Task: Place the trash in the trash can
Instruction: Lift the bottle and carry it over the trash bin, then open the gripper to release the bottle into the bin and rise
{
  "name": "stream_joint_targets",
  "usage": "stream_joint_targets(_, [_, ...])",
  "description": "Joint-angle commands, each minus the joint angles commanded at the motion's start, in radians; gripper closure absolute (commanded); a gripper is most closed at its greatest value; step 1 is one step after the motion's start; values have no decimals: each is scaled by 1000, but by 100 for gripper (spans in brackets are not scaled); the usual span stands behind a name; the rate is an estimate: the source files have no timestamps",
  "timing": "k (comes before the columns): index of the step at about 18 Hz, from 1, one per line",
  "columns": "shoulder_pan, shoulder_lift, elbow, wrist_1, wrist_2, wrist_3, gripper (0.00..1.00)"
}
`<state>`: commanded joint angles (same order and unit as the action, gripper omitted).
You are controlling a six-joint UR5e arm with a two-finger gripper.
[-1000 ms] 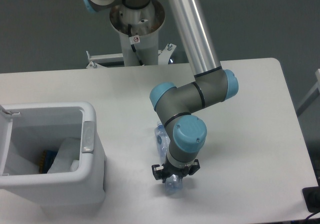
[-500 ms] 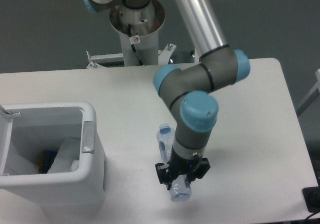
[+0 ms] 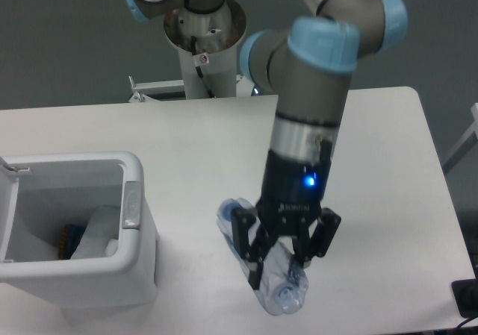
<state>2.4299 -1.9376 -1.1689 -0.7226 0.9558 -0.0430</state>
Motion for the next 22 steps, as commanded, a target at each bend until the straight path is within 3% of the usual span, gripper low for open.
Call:
stream_joint_targets(5, [-93, 46, 2, 6, -8, 29, 47])
stream_joint_targets(13, [-261, 14, -41, 6, -6, 189, 47])
stream_joint_targets(15, [-293, 12, -86, 8, -5, 225, 46])
stream_joint_targets(16, [-296, 11, -101, 8, -5, 248, 42])
stream_joint_targets(18, [-296, 11, -91, 6, -3, 284, 0])
stream_joint_targets(20, [-285, 28, -80, 5, 0, 273, 0])
stream_joint_targets(22, [-229, 71, -98, 0, 20, 268, 0])
